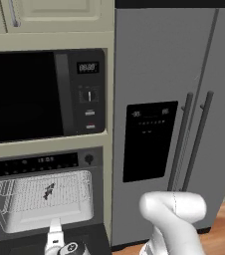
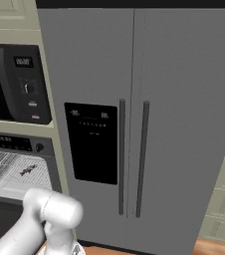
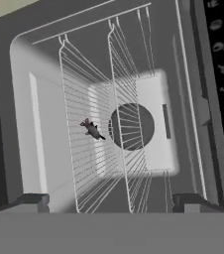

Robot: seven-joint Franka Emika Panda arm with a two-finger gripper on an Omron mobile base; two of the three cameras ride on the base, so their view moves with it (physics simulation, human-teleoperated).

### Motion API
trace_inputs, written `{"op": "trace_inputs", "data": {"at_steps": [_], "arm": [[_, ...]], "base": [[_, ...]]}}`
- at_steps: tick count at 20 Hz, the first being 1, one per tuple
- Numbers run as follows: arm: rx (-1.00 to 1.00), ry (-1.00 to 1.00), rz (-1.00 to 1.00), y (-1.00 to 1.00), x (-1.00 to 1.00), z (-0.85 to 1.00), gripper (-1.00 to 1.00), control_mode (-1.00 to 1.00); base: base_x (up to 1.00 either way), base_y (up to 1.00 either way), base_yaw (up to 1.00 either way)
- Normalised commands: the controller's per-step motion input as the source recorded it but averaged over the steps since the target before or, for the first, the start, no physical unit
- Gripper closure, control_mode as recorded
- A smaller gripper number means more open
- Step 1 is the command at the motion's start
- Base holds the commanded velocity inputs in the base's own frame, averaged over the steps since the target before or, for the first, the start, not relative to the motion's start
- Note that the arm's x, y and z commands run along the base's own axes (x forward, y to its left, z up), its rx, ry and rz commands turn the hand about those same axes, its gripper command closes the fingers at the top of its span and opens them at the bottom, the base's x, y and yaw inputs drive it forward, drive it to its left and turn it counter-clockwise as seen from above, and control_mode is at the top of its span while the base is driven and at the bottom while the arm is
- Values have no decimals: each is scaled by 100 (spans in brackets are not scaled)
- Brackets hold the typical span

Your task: Take the fish from the oven and place it on the plate on the counter.

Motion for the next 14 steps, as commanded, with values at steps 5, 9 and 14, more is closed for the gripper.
{"op": "trace_inputs", "data": {"at_steps": [5,9,14], "arm": [[-14,0,0,5,45,-41,-100,-100],[-19,0,0,25,52,-39,-100,-100],[-25,-1,7,44,40,-40,-100,-100]], "base": [[0,0,0],[0,0,0],[0,0,0]]}}
